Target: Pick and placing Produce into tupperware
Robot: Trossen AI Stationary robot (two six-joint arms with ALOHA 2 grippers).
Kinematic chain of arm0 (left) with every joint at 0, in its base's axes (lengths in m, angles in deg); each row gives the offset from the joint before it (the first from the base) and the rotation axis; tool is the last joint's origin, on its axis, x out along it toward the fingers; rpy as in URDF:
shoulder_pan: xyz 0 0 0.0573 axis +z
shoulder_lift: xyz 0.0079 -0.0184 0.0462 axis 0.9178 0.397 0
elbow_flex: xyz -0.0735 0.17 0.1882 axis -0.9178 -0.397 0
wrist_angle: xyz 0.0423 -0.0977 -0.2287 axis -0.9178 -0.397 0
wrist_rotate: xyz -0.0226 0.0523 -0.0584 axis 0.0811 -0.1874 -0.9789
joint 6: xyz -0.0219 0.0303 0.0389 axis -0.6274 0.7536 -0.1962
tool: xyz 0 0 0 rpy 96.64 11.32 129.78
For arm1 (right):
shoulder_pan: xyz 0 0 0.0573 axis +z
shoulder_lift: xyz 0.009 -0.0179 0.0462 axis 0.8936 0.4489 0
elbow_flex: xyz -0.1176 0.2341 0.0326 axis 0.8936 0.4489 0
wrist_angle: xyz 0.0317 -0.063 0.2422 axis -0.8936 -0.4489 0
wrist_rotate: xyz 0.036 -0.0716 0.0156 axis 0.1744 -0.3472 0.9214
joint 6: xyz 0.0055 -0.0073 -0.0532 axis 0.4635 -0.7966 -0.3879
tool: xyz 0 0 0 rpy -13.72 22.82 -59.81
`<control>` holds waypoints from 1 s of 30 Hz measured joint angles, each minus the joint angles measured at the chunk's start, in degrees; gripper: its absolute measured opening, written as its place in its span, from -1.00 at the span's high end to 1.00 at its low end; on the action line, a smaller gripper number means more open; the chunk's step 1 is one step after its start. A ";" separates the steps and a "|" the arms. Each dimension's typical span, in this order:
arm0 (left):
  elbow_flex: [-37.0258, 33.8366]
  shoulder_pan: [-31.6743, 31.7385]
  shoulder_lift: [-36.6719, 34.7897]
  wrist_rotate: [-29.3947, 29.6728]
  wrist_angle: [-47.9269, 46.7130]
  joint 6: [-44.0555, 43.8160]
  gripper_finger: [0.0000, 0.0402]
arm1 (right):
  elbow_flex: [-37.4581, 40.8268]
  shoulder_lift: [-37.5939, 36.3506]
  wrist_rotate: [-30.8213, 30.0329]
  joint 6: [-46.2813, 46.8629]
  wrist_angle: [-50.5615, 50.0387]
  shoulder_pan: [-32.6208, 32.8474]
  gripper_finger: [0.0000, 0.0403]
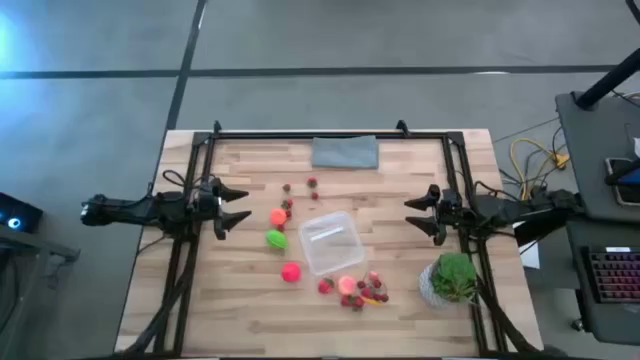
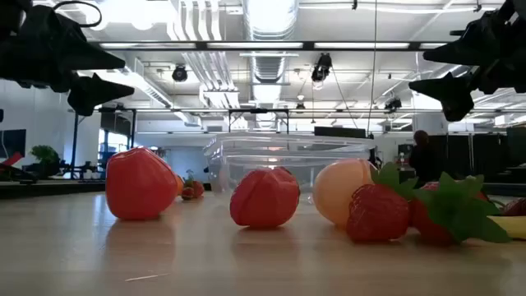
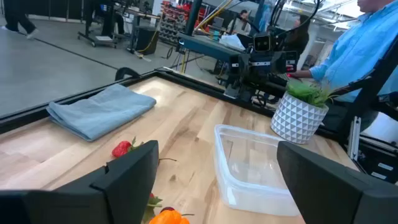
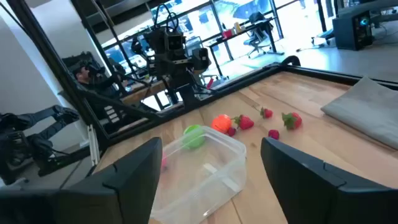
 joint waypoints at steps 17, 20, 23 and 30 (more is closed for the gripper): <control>0.00 -0.02 0.00 0.00 0.00 0.02 -0.56 | 0.00 -0.02 0.00 0.00 0.01 0.02 -0.32; 0.00 0.00 0.00 0.02 0.00 0.02 -0.56 | 0.00 -0.02 0.02 0.00 0.00 0.00 -0.34; 0.00 -0.01 0.00 0.00 0.00 0.01 -0.56 | 0.00 -0.02 0.01 0.01 0.02 0.01 -0.35; 0.00 -0.01 0.00 0.01 0.00 0.00 -0.56 | 0.00 -0.02 0.02 0.00 0.00 0.00 -0.34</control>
